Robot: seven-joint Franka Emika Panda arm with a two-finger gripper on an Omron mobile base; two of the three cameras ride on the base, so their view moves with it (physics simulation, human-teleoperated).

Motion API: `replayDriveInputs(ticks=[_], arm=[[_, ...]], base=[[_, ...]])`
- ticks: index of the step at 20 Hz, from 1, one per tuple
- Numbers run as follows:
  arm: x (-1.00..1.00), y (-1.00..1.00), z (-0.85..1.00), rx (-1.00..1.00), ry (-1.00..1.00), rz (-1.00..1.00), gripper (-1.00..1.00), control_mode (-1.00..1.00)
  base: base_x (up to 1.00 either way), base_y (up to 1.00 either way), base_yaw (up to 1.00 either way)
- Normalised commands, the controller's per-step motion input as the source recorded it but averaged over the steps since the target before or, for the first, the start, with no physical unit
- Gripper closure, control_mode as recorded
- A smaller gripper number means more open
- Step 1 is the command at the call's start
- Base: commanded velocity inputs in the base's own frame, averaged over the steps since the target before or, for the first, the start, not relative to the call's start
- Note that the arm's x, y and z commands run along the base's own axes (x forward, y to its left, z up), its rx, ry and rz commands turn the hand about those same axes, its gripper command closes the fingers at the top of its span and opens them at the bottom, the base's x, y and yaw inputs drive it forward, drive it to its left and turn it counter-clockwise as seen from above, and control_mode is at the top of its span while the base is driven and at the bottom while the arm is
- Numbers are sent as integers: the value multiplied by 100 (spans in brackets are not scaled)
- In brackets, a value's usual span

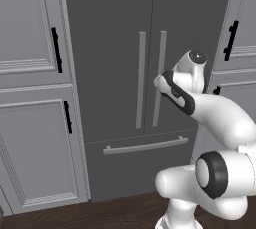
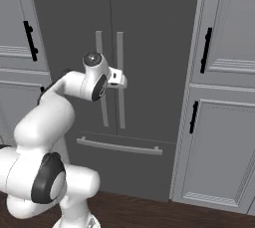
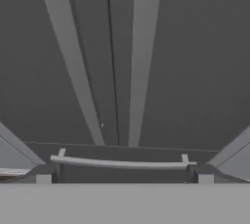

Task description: Take the strawberry from the fridge and place it on top of the pancake, located on the dining counter.

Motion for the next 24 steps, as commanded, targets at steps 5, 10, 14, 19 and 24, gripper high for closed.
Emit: replayDriveInputs(ticks=[5,10,14,19,24], arm=[[64,-4,0,0,2,0,-100,-100],[62,-2,-2,0,0,0,-100,-100],[59,-9,-6,0,0,0,-100,-100],[54,-3,-17,0,0,0,-100,-100],[50,-1,-22,0,0,0,-100,-100]], base=[[0,0,0],[0,0,0],[0,0,0],[0,0,0],[0,0,0]])
